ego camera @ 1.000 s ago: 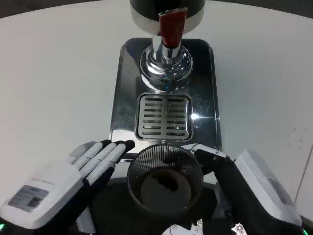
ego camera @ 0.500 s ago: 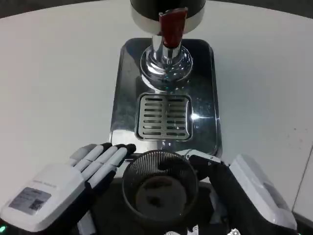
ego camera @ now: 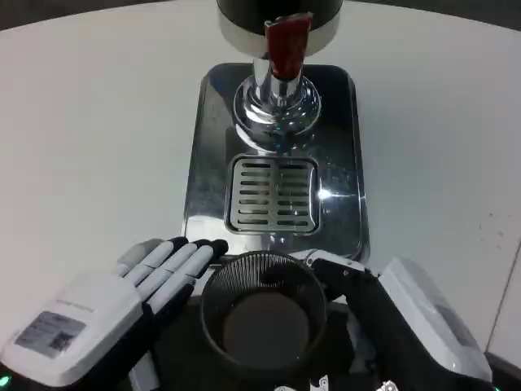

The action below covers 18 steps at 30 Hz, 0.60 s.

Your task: Grasp the cup under the faucet to collect the drink, then remove the cup.

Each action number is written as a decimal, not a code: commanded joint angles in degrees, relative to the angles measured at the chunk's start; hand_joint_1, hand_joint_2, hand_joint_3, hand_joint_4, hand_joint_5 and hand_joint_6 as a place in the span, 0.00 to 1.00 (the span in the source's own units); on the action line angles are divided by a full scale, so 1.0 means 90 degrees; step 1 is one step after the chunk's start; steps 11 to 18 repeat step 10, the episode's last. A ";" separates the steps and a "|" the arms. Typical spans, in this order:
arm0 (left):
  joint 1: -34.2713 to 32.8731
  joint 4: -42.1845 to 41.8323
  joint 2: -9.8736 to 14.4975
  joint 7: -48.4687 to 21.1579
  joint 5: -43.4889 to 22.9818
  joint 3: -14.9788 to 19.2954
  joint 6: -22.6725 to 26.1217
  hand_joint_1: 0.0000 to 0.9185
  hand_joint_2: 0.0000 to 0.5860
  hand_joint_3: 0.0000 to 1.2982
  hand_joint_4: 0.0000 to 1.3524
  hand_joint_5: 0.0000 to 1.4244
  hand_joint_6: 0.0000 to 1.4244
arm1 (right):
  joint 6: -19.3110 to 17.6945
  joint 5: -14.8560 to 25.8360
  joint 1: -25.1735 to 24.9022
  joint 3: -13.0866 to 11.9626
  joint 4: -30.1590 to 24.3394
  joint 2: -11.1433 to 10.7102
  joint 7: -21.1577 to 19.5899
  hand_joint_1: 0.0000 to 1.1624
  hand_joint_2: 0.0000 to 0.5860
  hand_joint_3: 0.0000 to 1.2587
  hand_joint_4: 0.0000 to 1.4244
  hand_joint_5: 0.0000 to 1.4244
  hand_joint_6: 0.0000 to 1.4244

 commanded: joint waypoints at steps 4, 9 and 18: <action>0.0101 0.0018 0.0105 0.0057 -0.0003 -0.0088 -0.0056 0.16 0.07 0.00 0.00 0.00 0.00 | -0.0237 0.0053 -0.0029 0.0051 -0.0166 0.0076 -0.0025 0.87 0.28 0.79 0.85 0.88 1.00; 0.0093 0.0033 0.0111 0.0048 -0.0027 -0.0108 -0.0037 0.16 0.07 0.00 0.00 0.00 0.00 | -0.0243 0.0054 0.0005 0.0047 -0.0174 0.0069 -0.0038 0.87 0.28 0.79 0.85 0.88 1.00; 0.0088 0.0036 0.0111 0.0049 -0.0032 -0.0112 -0.0034 0.16 0.07 0.00 0.00 0.00 0.00 | -0.0246 0.0058 0.0015 0.0045 -0.0177 0.0068 -0.0041 0.87 0.28 0.79 0.85 0.88 1.00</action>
